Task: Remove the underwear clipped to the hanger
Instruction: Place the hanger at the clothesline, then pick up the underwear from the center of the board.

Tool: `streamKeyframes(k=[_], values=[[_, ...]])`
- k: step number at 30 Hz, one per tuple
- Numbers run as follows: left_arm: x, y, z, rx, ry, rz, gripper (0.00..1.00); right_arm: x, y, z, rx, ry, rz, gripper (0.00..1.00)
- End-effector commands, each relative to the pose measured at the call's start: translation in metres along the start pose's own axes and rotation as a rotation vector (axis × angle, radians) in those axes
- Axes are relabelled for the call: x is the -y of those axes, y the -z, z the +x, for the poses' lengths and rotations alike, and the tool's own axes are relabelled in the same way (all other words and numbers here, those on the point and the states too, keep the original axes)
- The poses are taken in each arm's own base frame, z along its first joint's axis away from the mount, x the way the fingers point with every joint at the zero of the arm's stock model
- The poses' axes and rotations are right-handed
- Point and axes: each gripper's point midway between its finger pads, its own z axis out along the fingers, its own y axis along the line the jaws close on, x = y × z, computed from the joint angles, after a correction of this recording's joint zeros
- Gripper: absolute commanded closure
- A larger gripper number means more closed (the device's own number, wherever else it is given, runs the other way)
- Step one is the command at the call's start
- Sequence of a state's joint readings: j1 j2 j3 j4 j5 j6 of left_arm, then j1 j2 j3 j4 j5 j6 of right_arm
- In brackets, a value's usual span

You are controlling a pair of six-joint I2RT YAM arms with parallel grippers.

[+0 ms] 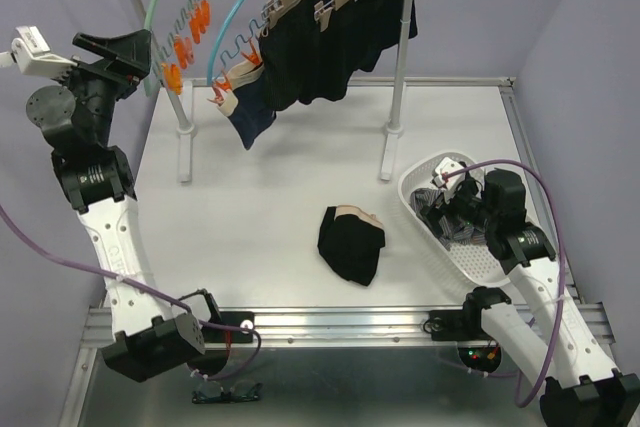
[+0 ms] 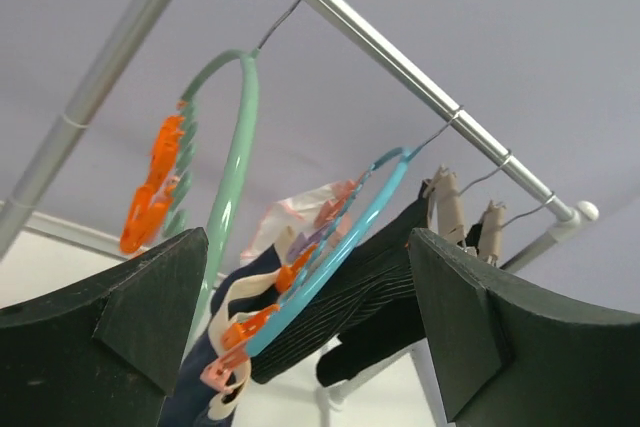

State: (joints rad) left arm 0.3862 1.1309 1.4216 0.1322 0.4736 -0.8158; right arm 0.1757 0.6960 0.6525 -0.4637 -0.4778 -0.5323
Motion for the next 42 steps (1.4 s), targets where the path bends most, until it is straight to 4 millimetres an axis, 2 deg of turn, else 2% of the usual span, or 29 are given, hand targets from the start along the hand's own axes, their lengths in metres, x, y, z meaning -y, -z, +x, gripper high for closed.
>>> streamKeyframes(k=[1, 6, 9, 14, 20, 28, 34, 37, 42], values=[[0.007, 0.025, -0.019, 0.110, -0.165, -0.036, 0.07, 0.000, -0.001, 0.001, 0.019, 0.017, 0.002, 0.00], [0.009, 0.058, -0.011, 0.145, -0.220, -0.060, 0.05, 0.001, -0.002, 0.003, 0.012, 0.017, 0.000, 0.00], [0.005, 0.077, 0.001, 0.149, -0.253, -0.073, 0.01, 0.000, -0.004, 0.005, 0.006, 0.013, -0.004, 0.00], [-0.003, 0.104, 0.028, 0.128, -0.269, -0.078, 0.01, 0.000, -0.005, 0.007, 0.001, 0.012, -0.008, 0.00], [-0.004, 0.115, 0.051, 0.074, -0.264, -0.054, 0.01, -0.002, -0.005, 0.007, 0.002, 0.015, -0.022, 0.00], [-0.018, 0.123, 0.090, -0.034, -0.237, -0.030, 0.01, -0.009, -0.004, 0.005, 0.022, 0.032, -0.053, 0.00], [-0.039, 0.135, 0.138, -0.165, -0.211, -0.003, 0.01, -0.040, -0.007, 0.007, 0.048, 0.052, -0.238, 0.00], [-0.054, 0.143, 0.165, -0.230, -0.195, 0.004, 0.02, -0.062, -0.008, 0.007, 0.063, 0.048, -0.393, 0.00], [-0.068, 0.154, 0.194, -0.298, -0.182, 0.023, 0.02, -0.086, -0.022, 0.009, -0.035, 0.008, -0.562, 0.00]])
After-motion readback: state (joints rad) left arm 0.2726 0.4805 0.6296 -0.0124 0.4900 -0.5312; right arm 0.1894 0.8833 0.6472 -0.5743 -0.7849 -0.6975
